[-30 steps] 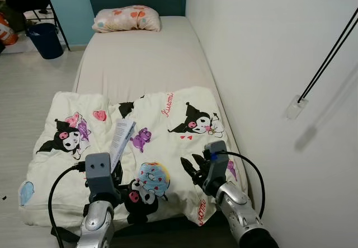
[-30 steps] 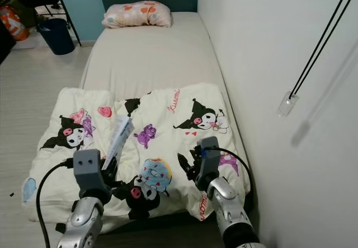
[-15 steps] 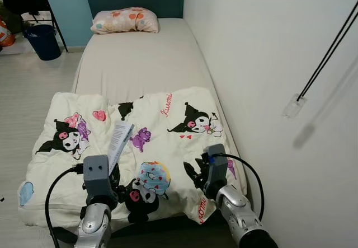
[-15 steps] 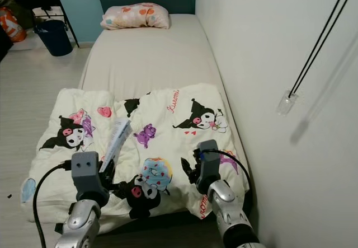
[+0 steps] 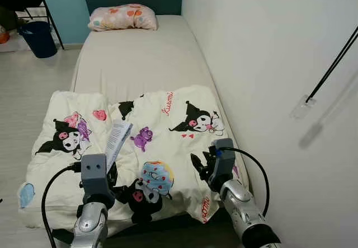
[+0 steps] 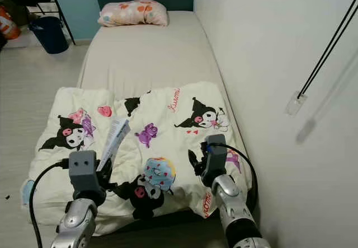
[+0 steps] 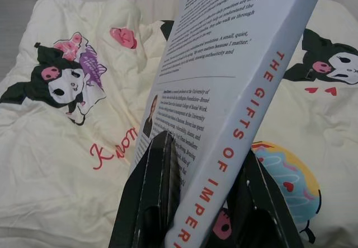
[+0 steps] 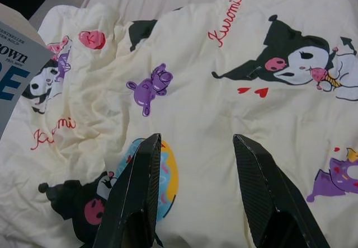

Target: Clean up the room

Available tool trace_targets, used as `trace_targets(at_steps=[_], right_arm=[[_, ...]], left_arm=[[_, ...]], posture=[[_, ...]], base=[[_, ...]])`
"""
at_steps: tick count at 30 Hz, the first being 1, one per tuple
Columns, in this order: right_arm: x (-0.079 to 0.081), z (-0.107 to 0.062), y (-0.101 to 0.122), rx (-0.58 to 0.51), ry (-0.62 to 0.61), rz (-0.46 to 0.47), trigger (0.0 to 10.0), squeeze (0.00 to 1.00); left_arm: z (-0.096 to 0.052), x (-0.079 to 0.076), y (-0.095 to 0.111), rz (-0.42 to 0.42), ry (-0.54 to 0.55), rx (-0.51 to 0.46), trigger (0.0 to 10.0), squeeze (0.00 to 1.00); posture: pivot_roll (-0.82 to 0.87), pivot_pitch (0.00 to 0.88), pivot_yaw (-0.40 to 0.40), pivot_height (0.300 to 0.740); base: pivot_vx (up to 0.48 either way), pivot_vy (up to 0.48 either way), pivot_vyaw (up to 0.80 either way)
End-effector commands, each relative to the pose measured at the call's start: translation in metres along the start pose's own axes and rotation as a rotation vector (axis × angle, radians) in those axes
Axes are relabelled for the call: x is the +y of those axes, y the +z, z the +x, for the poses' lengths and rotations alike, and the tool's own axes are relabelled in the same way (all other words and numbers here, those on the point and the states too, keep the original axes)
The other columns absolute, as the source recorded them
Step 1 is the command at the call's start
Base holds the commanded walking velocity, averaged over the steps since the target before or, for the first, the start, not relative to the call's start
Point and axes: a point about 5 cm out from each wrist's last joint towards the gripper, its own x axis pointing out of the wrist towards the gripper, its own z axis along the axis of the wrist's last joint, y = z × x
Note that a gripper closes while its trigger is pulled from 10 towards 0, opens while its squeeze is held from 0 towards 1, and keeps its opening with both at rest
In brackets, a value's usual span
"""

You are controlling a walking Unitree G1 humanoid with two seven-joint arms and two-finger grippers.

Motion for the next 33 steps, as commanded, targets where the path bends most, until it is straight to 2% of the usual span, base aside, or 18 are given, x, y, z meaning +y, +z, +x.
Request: trace_targets(at_steps=[1, 33], right_arm=[[0.0012, 0.0001, -0.0006, -0.008, 0.001, 0.01, 10.0, 0.0], [0.0041, 0.0007, -0.001, -0.019, 0.009, 0.03, 10.0, 0.0]], left_arm=[[-0.0012, 0.0016, 0.0055, 0.012, -0.003, -0.029, 10.0, 0.0], [-0.0018, -0.0008, 0.0081, 0.02, -0.032, -0.036, 10.0, 0.0]], posture=[[0.01, 0.141, -0.025, 0.74], [0.02, 0.131, -0.021, 0.74]], base=[[0.0, 0.247, 0.0], [0.0, 0.466, 0.0]])
